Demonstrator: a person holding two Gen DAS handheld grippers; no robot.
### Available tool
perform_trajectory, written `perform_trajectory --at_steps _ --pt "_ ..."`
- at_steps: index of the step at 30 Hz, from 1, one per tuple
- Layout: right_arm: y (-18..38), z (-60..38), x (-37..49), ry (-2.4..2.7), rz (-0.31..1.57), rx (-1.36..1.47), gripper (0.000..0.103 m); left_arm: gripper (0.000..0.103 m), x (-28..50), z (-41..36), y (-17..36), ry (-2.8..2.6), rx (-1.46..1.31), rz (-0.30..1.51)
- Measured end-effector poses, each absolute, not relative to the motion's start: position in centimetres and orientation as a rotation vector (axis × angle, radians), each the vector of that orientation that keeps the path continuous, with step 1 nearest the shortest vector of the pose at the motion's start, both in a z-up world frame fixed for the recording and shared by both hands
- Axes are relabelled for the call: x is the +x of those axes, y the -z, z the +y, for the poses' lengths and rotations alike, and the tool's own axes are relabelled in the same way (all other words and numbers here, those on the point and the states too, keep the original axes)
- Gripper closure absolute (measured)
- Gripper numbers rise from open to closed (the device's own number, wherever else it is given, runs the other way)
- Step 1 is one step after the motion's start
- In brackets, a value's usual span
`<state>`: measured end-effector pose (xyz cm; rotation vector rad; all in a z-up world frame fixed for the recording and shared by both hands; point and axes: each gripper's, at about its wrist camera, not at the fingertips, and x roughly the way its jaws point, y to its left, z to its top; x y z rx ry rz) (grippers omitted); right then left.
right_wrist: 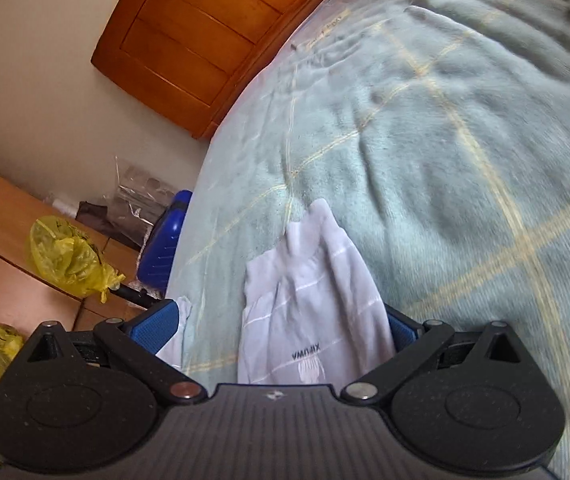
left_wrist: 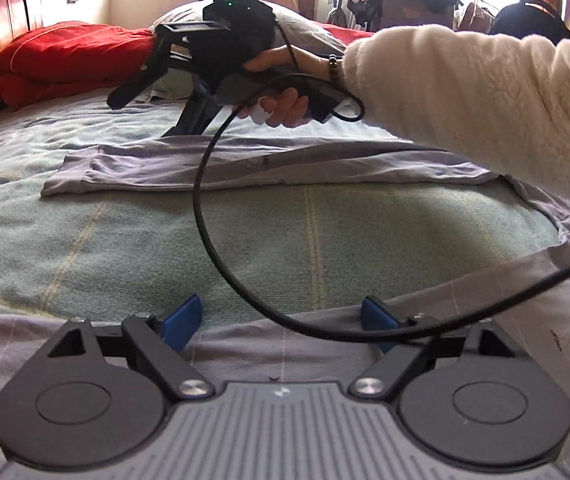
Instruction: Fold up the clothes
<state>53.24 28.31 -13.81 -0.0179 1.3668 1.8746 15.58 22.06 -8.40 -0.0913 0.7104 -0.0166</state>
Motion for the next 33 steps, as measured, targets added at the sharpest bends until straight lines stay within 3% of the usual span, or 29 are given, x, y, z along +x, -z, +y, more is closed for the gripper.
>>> perform_trajectory --at_steps 2,4,9,13,16,19,33 --pt "14.1 27.3 54.2 -1.846 1.386 -0.005 0.027 0.015 15.5 22.1 8.5 0.016 -0.094 0.706" --pt "14.8 26.5 55.4 -1.807 1.416 0.031 0.041 0.014 15.6 22.2 8.6 0.017 -0.096 0.701" --pt "15.2 28.6 54.8 -1.808 1.375 0.037 0.046 0.013 15.5 22.3 8.8 0.018 -0.1 0.692" --pt "15.3 31.2 53.5 -1.782 1.326 -0.016 0.076 0.013 15.3 22.4 8.9 0.019 -0.103 0.687" --pt "15.3 31.0 53.1 -1.757 1.294 -0.043 0.09 0.013 15.2 22.4 8.9 0.02 -0.105 0.679" --pt "14.3 30.6 52.4 -1.741 1.227 -0.106 0.097 0.013 15.1 22.5 8.9 0.021 -0.106 0.674" --pt "10.3 30.4 51.3 -1.692 1.059 -0.232 0.097 0.013 14.8 23.0 8.5 0.009 -0.137 0.671"
